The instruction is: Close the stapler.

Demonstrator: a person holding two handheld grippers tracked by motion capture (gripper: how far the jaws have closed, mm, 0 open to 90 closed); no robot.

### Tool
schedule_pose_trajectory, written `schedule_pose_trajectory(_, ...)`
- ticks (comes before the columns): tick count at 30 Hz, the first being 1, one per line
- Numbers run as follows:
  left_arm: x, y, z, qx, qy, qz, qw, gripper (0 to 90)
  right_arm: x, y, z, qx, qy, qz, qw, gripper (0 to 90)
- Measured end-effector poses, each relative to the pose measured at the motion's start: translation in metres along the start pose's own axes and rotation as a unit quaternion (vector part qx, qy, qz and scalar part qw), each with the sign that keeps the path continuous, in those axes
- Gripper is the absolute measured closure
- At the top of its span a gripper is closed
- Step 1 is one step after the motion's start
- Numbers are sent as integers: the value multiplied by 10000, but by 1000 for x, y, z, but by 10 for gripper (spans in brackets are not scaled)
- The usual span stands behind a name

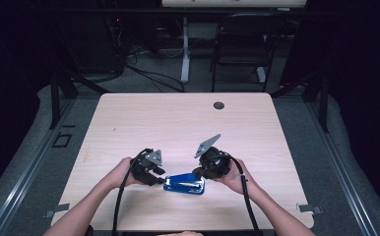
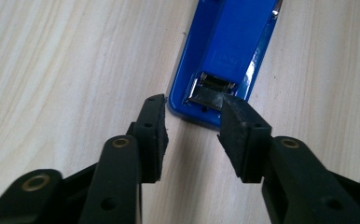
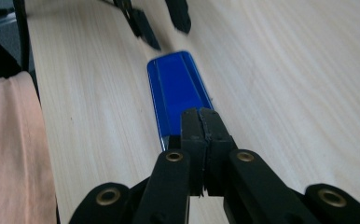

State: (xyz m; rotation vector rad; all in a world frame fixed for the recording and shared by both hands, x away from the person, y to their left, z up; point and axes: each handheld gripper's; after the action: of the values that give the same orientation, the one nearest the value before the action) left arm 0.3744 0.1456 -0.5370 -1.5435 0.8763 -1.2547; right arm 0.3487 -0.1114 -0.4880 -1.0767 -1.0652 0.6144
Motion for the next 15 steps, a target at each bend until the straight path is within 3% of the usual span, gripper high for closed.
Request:
schedule_pose_trajectory(4, -6, -4, 3, 44, -160, -25, 9999, 473, -4, 14, -4, -8, 74, 372, 9993, 898)
schedule_pose_trajectory(12, -15, -10, 10, 159, -513, -93, 9985, 267, -4, 18, -6, 9, 121, 531, 9985, 899)
schedule_pose_trajectory(15, -18, -11, 12, 202, -605, -103, 9979, 229, -6, 20, -7, 95, 194, 483, 9986, 900)
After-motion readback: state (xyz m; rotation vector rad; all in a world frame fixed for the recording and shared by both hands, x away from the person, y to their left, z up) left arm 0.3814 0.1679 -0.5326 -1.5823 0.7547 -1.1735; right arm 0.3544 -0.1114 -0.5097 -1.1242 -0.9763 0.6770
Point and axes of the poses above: each handheld gripper's, and its own axes: y roughly forward along the jaws, x roughly out of its top, z roughly to its left, and after that the axes turned 12 degrees about z, right-handed
